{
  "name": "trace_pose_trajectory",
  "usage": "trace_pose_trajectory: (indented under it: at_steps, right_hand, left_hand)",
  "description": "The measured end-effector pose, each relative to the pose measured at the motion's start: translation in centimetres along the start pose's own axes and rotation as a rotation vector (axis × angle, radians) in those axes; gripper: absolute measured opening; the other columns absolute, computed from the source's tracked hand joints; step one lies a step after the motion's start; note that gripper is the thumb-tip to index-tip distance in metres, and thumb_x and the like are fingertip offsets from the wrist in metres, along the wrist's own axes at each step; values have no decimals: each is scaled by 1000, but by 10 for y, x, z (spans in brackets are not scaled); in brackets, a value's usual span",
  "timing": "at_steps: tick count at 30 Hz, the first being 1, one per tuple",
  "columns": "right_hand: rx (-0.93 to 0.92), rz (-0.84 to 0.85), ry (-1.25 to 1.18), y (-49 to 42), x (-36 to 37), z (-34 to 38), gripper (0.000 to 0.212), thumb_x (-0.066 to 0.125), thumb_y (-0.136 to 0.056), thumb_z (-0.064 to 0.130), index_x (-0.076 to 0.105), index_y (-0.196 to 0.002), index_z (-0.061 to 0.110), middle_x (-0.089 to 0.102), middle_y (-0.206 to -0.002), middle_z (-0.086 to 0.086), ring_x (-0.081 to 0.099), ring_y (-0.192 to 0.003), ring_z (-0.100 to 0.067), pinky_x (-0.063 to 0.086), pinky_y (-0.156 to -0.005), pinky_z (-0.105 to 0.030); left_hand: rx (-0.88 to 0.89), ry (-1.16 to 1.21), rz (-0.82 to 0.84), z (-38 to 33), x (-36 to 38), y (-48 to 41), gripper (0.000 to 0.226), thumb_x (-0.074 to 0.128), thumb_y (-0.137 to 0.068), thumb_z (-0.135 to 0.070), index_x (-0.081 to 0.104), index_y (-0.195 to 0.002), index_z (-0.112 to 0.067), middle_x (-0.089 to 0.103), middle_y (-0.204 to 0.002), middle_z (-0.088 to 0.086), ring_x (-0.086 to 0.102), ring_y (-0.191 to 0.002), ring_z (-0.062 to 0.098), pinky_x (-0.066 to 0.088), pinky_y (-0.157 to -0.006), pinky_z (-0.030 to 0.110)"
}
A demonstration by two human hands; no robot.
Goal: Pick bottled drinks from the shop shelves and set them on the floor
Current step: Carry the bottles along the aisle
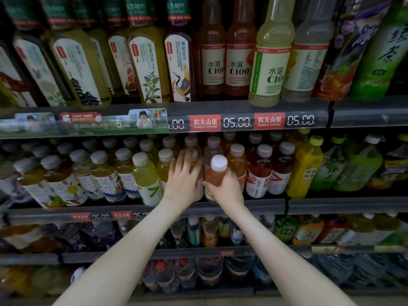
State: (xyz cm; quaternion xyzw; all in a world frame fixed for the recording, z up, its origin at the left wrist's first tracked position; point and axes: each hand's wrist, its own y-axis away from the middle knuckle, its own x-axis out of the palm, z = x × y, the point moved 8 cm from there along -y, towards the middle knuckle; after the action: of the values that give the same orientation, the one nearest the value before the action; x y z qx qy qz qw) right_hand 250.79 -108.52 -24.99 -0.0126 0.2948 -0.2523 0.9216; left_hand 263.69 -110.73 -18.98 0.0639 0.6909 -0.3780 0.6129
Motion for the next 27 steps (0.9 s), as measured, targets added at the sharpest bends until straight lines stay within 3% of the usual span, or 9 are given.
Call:
trace_pose_trajectory:
  at_steps: [2,5,7,13,17,19,23,27]
  right_hand:
    - [-61,-45,144,-6,2,10,62,74,-76,46,50,-122,12,56,-115,-7,52,-112,-25,47,-87,-35]
    - [-67,-96,295,-11,1,15,65,72,-79,44,48,-125,5,50,-122,-13,44,-118,-29,43,-94,-38]
    - [-62,-106,363,-9,-1,15,63,70,-83,40,44,-129,5,48,-126,-13,41,-120,-29,39,-96,-36]
    - [-163,-90,344,20,-5,16,70,64,-89,26,27,-146,8,39,-134,-13,35,-122,-29,34,-102,-38]
    - [-173,72,266,50,5,-8,68,60,-90,18,24,-148,12,34,-142,-11,28,-131,-25,35,-105,-37]
    - [-116,199,273,75,18,-37,64,56,-93,18,24,-148,13,35,-143,-8,30,-133,-22,36,-105,-35]
    - [95,427,315,145,57,-124,52,52,-96,16,34,-144,15,43,-137,-6,45,-126,-23,42,-98,-30]
    - [299,665,466,233,118,-229,51,45,-99,17,28,-148,18,41,-142,-6,49,-123,-23,35,-95,-25]
  left_hand:
    - [0,35,19,0,1,0,66,36,-76,-25,48,-138,-6,38,-144,28,32,-136,46,27,-110,58]
    - [-4,43,19,-2,6,2,66,62,-74,-15,48,-138,-8,35,-146,27,28,-138,46,25,-110,58]
    - [-23,52,33,-4,10,3,70,65,-77,-15,42,-143,-11,29,-151,26,21,-142,44,22,-112,57]
    - [-41,92,14,-19,18,16,78,75,-68,-15,46,-140,-9,34,-147,29,30,-137,47,31,-106,61]
    - [-4,191,62,-35,35,51,72,70,-76,-12,43,-142,-5,28,-150,29,29,-139,44,25,-111,56]
    - [38,279,131,-43,49,80,64,71,-75,-6,50,-136,-1,38,-145,27,41,-132,43,34,-108,55]
    - [120,384,265,-45,102,159,56,82,-64,-2,65,-117,-1,61,-123,19,64,-107,34,54,-87,45]
    - [38,415,611,-31,199,265,57,80,-68,-8,63,-123,-10,59,-129,11,62,-111,28,54,-85,33]
